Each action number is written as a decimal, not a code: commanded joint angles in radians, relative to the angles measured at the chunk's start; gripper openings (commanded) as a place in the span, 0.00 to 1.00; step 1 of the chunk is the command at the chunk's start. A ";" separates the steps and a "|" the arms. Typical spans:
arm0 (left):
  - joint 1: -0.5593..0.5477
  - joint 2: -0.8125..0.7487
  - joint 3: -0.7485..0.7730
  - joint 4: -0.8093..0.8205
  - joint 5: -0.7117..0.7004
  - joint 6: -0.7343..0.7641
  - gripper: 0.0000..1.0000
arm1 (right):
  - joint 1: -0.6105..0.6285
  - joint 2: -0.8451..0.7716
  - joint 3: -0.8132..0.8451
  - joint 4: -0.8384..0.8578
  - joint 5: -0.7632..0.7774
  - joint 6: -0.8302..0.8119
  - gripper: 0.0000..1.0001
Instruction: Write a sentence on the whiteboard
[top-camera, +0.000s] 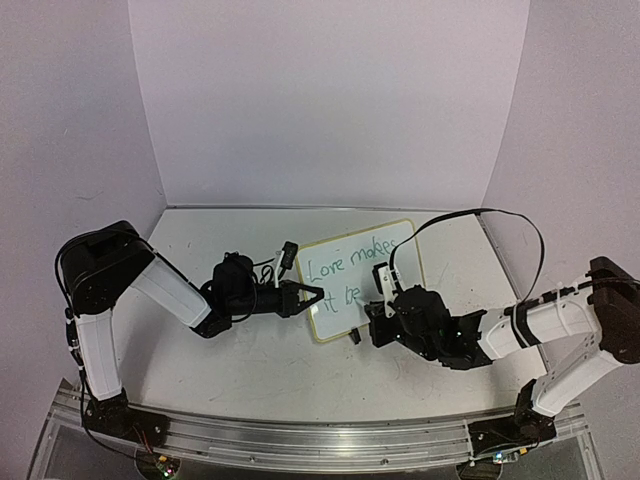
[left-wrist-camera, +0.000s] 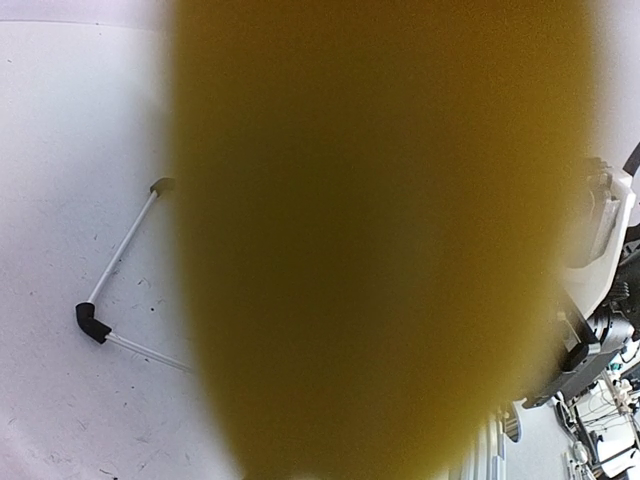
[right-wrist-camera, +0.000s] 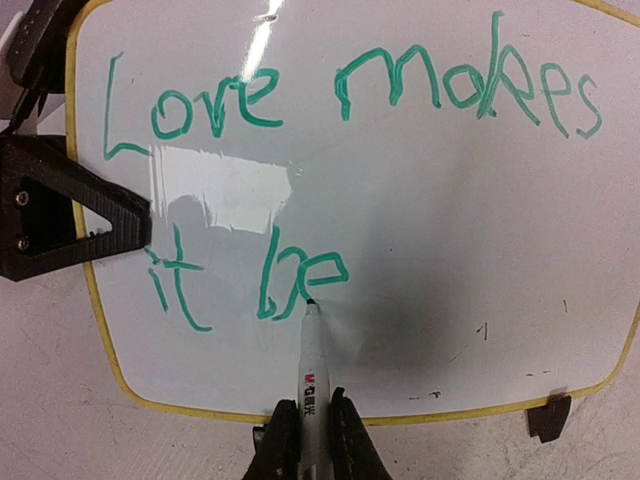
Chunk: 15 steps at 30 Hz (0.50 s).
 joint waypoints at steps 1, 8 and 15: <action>0.019 -0.004 -0.023 -0.080 -0.049 -0.035 0.00 | -0.005 0.016 -0.007 -0.053 0.030 0.014 0.00; 0.019 -0.002 -0.018 -0.082 -0.047 -0.035 0.00 | -0.027 -0.004 -0.001 -0.065 0.067 0.009 0.00; 0.019 0.003 -0.014 -0.082 -0.046 -0.038 0.00 | -0.038 -0.092 0.006 0.001 0.023 -0.057 0.00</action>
